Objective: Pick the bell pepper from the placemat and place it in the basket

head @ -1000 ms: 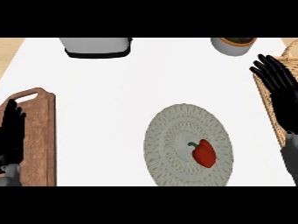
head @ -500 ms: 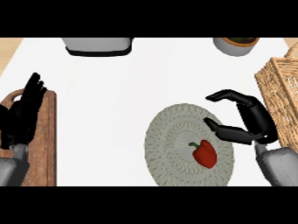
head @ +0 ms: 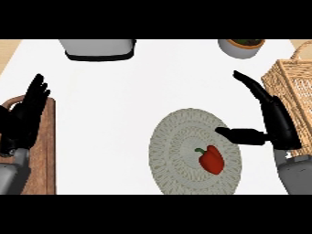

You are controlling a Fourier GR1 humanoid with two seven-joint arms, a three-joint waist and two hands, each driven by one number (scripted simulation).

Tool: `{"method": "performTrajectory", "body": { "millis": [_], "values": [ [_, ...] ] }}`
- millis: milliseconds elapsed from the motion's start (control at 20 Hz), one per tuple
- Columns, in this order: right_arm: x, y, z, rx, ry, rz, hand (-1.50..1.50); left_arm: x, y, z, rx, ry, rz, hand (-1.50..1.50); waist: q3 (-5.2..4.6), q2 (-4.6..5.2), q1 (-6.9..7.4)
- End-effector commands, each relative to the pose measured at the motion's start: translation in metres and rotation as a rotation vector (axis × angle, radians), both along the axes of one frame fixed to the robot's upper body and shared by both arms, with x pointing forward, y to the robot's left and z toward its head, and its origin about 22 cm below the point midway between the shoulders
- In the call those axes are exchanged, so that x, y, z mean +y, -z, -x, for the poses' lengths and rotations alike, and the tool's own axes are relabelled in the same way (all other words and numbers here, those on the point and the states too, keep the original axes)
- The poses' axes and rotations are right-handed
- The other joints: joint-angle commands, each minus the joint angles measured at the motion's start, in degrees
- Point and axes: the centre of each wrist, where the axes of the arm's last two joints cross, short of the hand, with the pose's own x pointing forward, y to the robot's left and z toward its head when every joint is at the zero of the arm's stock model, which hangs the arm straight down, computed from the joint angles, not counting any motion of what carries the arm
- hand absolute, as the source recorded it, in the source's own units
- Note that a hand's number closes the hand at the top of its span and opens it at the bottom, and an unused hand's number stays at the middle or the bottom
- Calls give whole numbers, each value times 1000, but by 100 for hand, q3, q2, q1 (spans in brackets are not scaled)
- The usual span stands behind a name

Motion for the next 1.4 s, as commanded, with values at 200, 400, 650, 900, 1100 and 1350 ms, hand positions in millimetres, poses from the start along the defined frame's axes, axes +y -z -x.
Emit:
{"method": "performTrajectory", "body": {
  "millis": [200,400,650,900,1100,1350],
  "values": [
    [-24,-45,13,420,-70,530,-150,7,-9,-6,-5,-2,-4,0,-23,-12,0],
    [-19,-83,37,528,-155,584,-150,11,-3,1,-6,-4,-1,0,1,-2,-17],
    [-25,-113,48,571,-147,535,-150,2,10,0,-10,14,7,0,15,43,71],
    [-14,-79,47,530,-125,404,-150,-7,-8,-1,-8,33,6,0,21,50,112],
    [-14,-54,56,514,-139,364,-150,-6,22,-9,-4,30,4,0,19,61,83],
    [-3,-20,56,525,-153,363,-150,6,2,-15,-4,29,11,0,20,55,100]
  ]
}}
